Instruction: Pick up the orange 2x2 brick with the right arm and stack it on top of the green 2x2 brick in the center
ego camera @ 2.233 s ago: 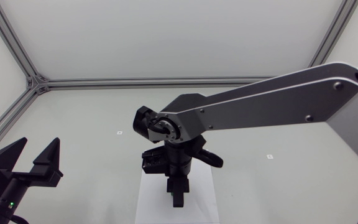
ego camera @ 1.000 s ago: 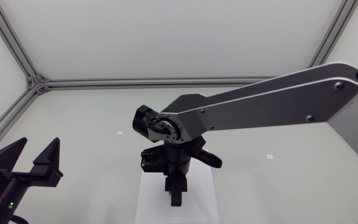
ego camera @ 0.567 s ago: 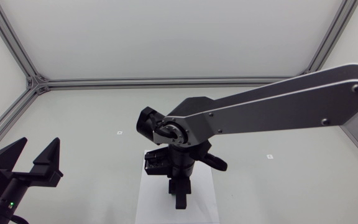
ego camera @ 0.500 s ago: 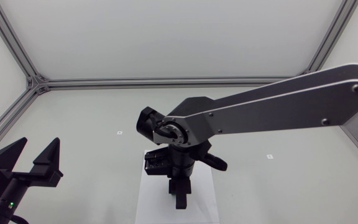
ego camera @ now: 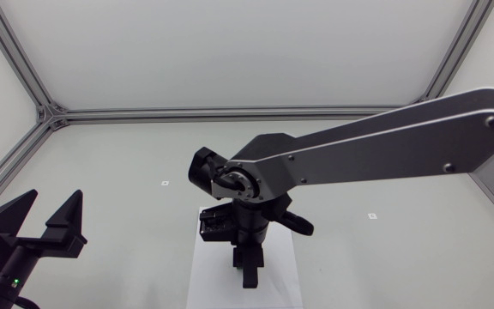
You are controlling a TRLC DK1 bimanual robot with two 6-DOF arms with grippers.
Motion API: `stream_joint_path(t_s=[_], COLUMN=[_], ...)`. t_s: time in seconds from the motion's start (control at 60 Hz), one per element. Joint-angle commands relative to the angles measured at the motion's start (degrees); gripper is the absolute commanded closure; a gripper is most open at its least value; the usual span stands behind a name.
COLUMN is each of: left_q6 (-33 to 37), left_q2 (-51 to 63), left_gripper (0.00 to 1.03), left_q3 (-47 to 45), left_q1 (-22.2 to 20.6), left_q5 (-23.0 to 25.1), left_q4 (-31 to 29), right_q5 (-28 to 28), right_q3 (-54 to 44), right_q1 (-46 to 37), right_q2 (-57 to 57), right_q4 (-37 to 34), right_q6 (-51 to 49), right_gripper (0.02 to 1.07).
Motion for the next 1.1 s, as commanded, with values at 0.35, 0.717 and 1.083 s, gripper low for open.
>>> stream_joint_path(t_s=[0.35, 0.717, 1.083], left_q6=[0.75, 0.75, 0.75], left_q2=[-0.45, -0.45, -0.45], left_gripper=[0.04, 0.04, 0.04], left_q3=[-2.35, -2.35, -2.35], left_q1=[0.16, 0.16, 0.16], left_q5=[0.25, 0.25, 0.25], left_q4=[-0.87, -0.78, -0.87], right_q5=[-0.17, -0.17, -0.17], right_q3=[1.17, 1.69, 2.22], right_q1=[-0.70, -0.44, 0.00], right_q2=[-0.18, 0.17, 0.79], right_q4=[-0.13, -0.66, -0.57], right_q6=[-0.71, -0.36, -0.36], right_gripper=[0.86, 0.76, 0.76])
